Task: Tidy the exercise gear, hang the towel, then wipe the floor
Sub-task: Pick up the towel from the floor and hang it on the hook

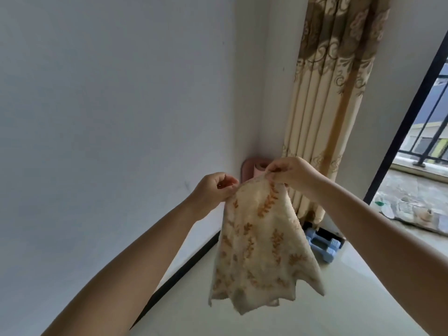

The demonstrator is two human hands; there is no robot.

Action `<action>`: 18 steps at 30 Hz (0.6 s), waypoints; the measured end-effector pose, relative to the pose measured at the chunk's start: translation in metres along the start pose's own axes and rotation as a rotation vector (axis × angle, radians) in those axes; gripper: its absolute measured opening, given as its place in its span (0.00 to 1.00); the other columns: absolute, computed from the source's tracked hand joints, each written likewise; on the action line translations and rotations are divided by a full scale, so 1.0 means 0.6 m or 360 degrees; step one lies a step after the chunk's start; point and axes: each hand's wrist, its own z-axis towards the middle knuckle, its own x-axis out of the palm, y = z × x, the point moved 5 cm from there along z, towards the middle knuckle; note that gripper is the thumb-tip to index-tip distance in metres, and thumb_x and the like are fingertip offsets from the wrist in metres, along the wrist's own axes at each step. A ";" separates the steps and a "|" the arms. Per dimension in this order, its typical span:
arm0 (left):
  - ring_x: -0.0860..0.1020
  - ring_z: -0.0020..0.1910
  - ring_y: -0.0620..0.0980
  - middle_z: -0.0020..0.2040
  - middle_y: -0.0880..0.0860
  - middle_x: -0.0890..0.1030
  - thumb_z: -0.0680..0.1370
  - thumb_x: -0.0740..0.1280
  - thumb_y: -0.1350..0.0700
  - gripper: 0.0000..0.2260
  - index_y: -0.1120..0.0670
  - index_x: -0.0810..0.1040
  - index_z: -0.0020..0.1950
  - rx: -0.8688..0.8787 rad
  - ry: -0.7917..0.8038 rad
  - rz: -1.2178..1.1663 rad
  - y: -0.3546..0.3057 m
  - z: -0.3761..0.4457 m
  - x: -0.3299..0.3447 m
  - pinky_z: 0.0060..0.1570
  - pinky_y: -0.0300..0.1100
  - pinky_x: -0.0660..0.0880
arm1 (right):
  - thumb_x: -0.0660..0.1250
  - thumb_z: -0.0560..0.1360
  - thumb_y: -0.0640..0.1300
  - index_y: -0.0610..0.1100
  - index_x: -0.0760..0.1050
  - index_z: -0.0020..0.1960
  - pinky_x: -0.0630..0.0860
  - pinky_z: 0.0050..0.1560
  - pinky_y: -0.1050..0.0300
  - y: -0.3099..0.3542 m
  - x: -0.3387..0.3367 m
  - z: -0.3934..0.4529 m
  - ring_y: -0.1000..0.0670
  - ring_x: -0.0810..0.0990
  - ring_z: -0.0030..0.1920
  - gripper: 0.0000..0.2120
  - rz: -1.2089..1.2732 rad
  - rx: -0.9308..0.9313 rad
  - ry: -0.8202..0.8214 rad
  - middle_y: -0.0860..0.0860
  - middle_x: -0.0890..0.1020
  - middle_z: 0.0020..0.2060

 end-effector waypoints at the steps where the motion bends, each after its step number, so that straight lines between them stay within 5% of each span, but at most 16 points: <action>1: 0.77 0.41 0.44 0.41 0.49 0.77 0.78 0.65 0.62 0.02 0.57 0.75 0.50 -0.0007 -0.0003 -0.0063 0.000 0.026 0.007 0.43 0.31 0.78 | 0.67 0.73 0.36 0.37 0.80 0.48 0.72 0.47 0.56 -0.013 -0.010 0.030 0.49 0.75 0.43 0.05 0.0024 -0.0012 0.0011 0.49 0.78 0.37; 7: 0.77 0.39 0.44 0.39 0.50 0.77 0.79 0.61 0.68 0.08 0.57 0.75 0.54 -0.0038 -0.0316 -0.0319 0.038 0.167 0.040 0.40 0.28 0.78 | 0.68 0.73 0.36 0.37 0.81 0.48 0.71 0.39 0.62 -0.067 -0.038 0.189 0.53 0.73 0.35 0.05 0.0146 -0.0007 0.0068 0.50 0.76 0.31; 11: 0.79 0.41 0.44 0.41 0.51 0.79 0.78 0.62 0.66 0.08 0.58 0.76 0.54 -0.0075 -0.0369 -0.0358 0.075 0.270 0.047 0.44 0.29 0.78 | 0.68 0.73 0.36 0.39 0.81 0.46 0.73 0.42 0.58 -0.090 -0.037 0.303 0.53 0.74 0.34 0.04 0.0161 -0.0044 0.0101 0.53 0.76 0.30; 15: 0.78 0.41 0.40 0.40 0.45 0.79 0.74 0.70 0.63 0.06 0.58 0.79 0.50 0.0036 -0.0402 -0.0036 0.131 0.367 0.062 0.44 0.24 0.75 | 0.66 0.74 0.37 0.43 0.79 0.47 0.69 0.25 0.75 -0.088 -0.022 0.415 0.60 0.71 0.30 0.05 0.0015 -0.0167 0.0168 0.58 0.73 0.29; 18: 0.79 0.40 0.42 0.40 0.46 0.80 0.72 0.73 0.56 0.08 0.59 0.80 0.47 -0.0009 -0.0608 0.0251 0.181 0.438 0.060 0.41 0.23 0.73 | 0.67 0.73 0.36 0.41 0.80 0.47 0.66 0.21 0.77 -0.102 -0.011 0.507 0.62 0.73 0.26 0.05 -0.0025 -0.0127 0.0186 0.60 0.75 0.24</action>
